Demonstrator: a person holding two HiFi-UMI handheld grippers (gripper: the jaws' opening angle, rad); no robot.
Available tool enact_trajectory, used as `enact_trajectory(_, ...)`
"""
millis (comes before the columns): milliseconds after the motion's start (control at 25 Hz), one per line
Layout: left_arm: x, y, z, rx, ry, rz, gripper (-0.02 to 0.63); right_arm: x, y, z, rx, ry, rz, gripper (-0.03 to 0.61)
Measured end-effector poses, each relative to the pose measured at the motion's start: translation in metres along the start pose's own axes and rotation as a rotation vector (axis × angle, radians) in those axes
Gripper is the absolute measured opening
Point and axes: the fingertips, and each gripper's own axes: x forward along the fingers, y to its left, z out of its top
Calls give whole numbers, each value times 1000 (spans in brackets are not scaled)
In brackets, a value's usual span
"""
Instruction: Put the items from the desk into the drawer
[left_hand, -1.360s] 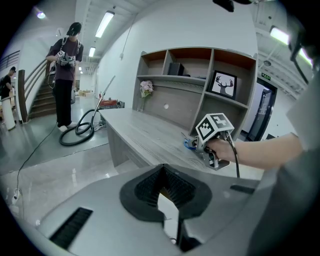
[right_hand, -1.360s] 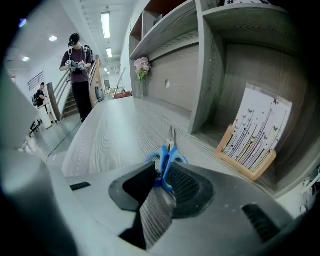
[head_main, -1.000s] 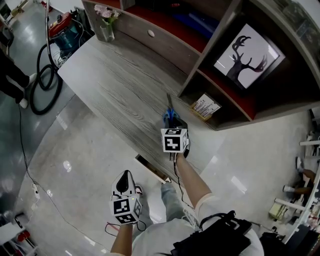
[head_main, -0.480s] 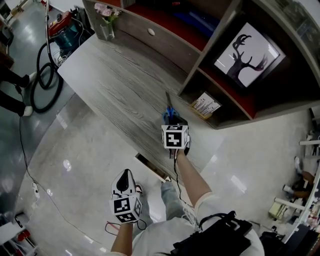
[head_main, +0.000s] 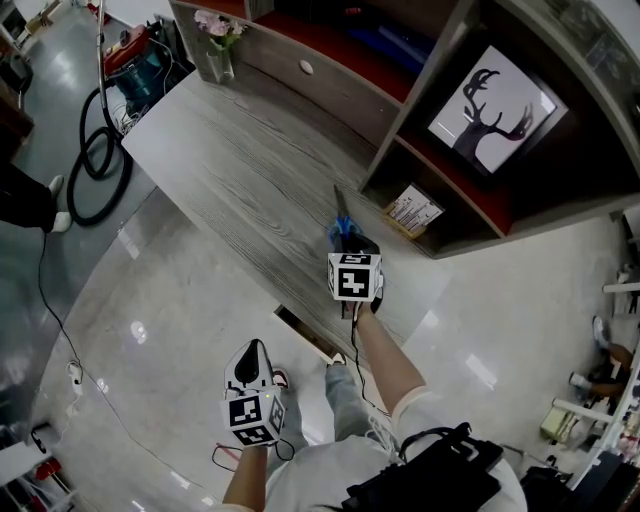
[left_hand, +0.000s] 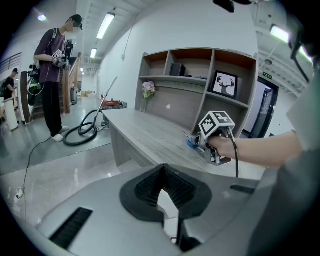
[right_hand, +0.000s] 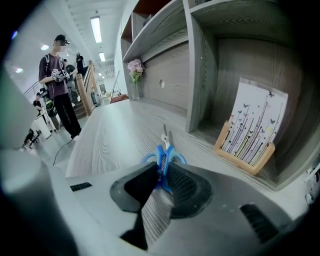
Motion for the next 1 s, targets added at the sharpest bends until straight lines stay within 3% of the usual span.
enact_trajectory(1000,-21,-19,6,30,-42,-45,-3,-57,1,-2,21,-34,6,67)
